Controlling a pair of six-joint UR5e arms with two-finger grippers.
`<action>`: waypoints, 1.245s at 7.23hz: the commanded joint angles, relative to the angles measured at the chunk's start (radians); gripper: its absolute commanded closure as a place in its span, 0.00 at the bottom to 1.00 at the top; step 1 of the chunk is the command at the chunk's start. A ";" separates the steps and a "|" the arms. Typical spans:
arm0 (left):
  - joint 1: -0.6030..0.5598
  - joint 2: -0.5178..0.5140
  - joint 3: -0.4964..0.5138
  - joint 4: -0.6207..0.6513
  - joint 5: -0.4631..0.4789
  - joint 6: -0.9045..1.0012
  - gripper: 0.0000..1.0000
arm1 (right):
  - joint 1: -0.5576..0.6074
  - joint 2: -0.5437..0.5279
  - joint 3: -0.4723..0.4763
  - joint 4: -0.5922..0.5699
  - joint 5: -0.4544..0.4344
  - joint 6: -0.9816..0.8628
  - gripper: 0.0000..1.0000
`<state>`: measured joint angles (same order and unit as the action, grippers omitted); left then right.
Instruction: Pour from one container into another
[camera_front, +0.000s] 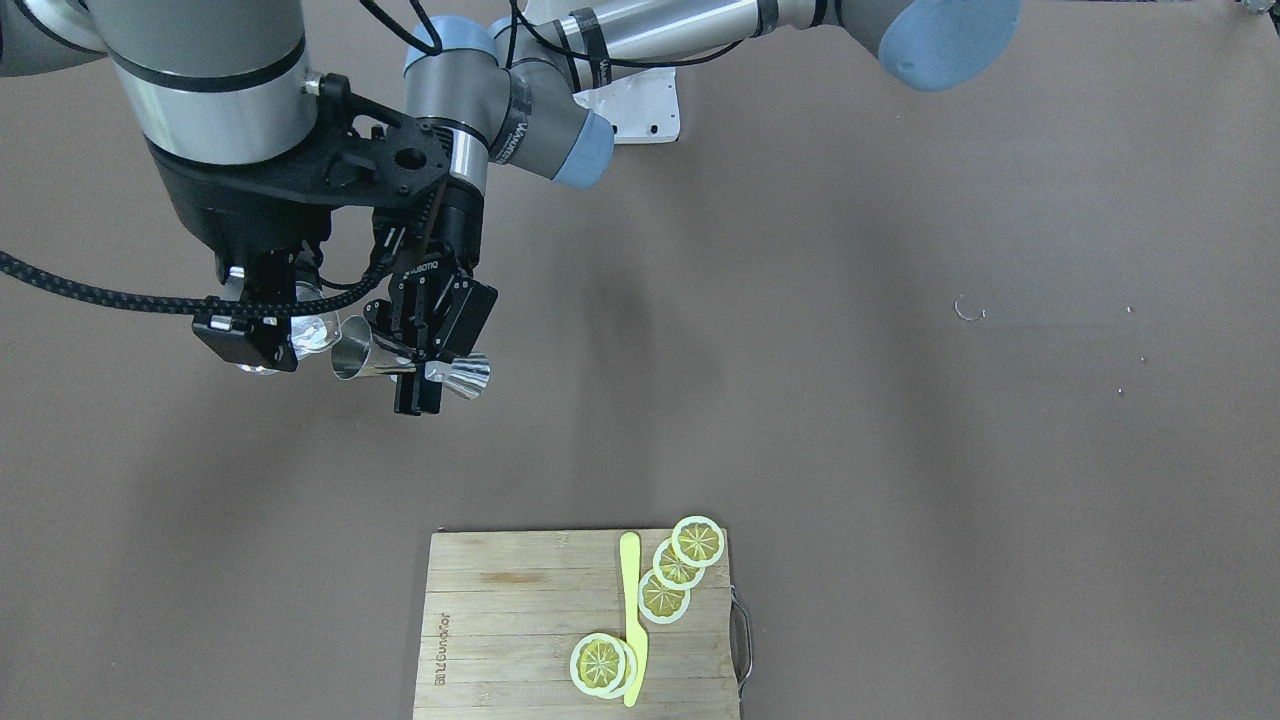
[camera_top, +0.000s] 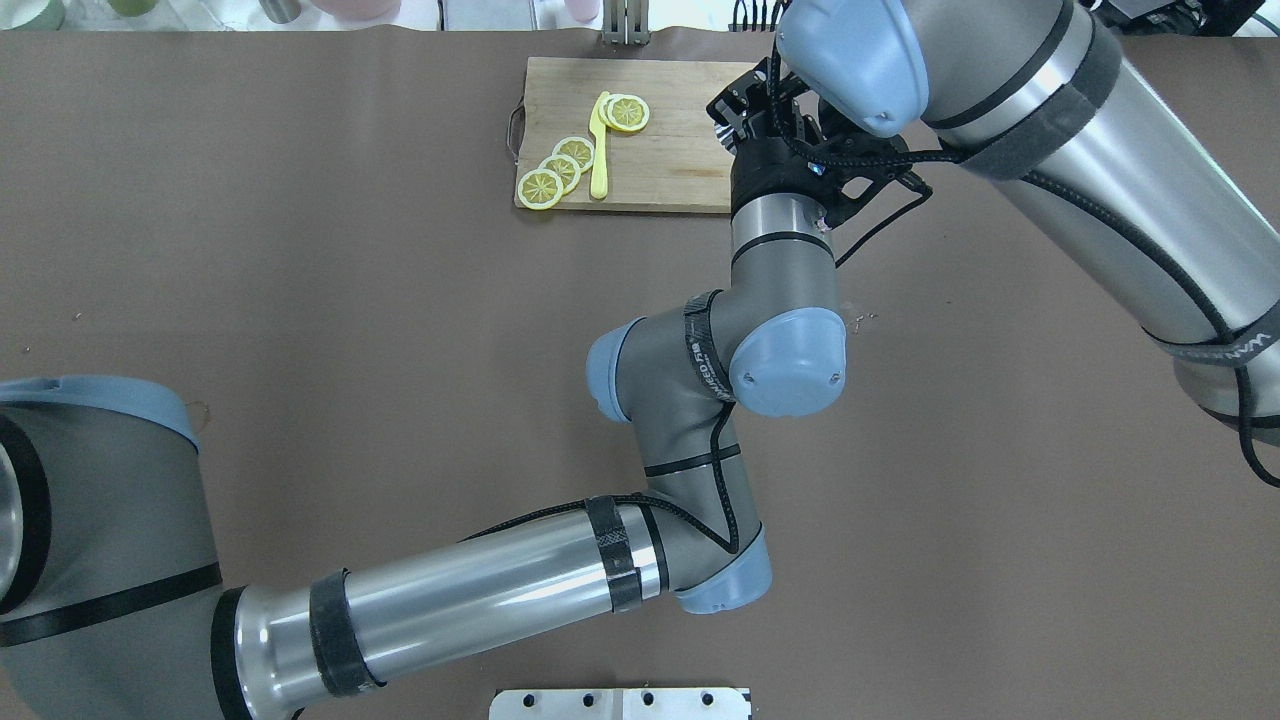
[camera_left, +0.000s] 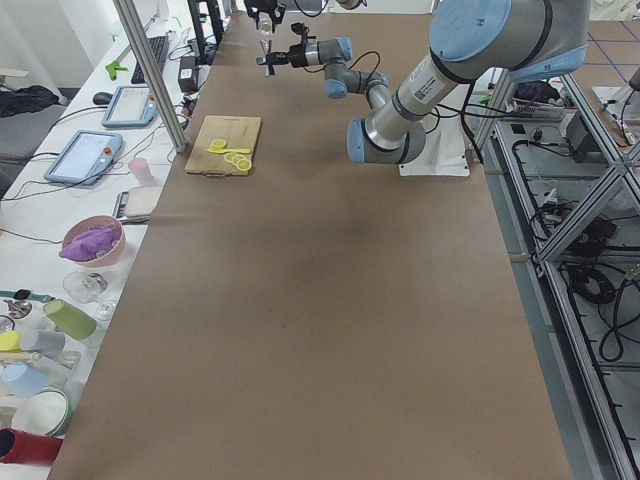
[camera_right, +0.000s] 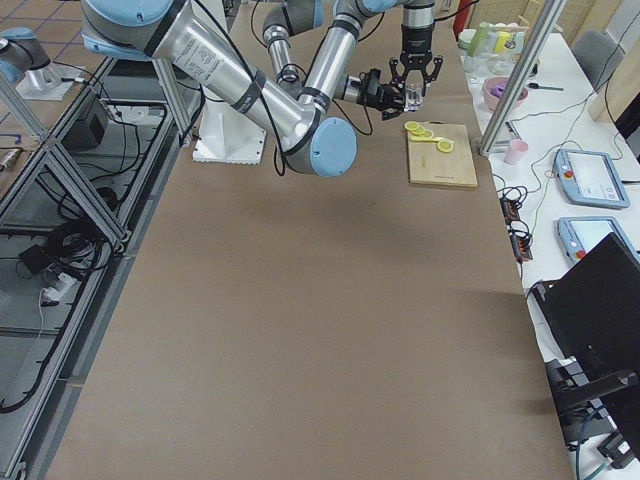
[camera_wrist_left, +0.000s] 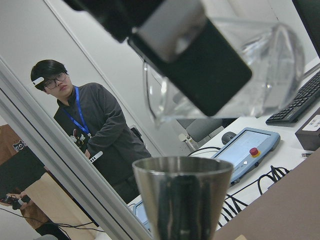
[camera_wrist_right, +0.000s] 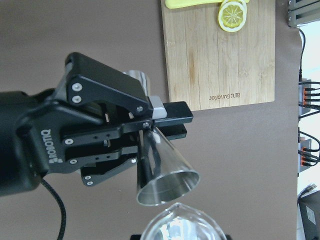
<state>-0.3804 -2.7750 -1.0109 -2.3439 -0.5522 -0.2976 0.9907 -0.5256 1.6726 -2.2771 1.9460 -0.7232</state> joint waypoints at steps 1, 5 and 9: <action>0.000 0.000 0.000 0.000 0.000 0.000 1.00 | -0.010 0.007 0.001 -0.015 -0.022 -0.005 1.00; -0.002 0.002 0.000 0.000 -0.002 0.000 1.00 | -0.030 0.015 -0.001 -0.041 -0.071 -0.030 1.00; -0.005 0.002 -0.002 0.000 -0.002 0.000 1.00 | -0.033 0.022 -0.005 -0.047 -0.098 -0.050 1.00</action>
<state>-0.3838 -2.7735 -1.0111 -2.3439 -0.5537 -0.2972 0.9589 -0.5056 1.6707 -2.3225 1.8568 -0.7653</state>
